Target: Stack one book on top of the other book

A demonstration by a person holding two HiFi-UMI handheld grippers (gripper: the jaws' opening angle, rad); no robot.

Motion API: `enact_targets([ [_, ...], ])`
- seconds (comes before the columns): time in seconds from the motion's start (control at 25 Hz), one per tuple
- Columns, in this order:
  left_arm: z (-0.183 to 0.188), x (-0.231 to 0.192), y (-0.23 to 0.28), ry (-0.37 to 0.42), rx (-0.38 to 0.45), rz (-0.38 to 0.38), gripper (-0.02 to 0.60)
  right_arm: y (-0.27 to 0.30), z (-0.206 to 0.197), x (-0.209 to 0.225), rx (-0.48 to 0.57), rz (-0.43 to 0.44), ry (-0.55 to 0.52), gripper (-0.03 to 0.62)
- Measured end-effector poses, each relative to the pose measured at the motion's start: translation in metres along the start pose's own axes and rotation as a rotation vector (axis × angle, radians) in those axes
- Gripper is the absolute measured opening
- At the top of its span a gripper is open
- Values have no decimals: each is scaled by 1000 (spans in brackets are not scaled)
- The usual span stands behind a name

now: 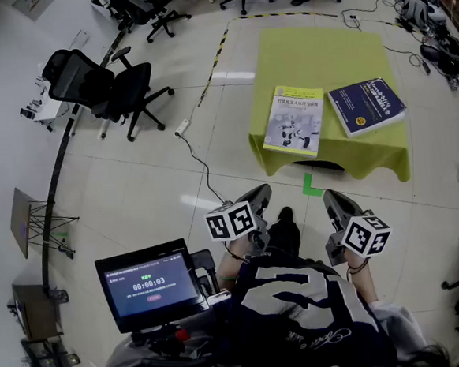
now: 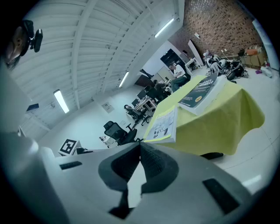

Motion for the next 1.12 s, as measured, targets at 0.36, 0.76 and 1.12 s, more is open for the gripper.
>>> enact_targets([
  [0.36,49,-83,82,-31,-116,-4,140,91,10,16,-8,-103,31,-3],
  [0.76,48,-138,174,-78,-349,-61,176,134,10,46,5,-266,85,-3],
  [1.12,48,-155,210,-142,-471,-158,176,153,-5,50,6,-360,105,-3],
])
Point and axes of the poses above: the fingertips, and each gripper's own axes: y forward along the fingers, x to its right, z out of its top, the point moved 5 cm from there along -y, backward along the fingers, and after that the axes turned 13 degrees about x, right-handed, at the moved point
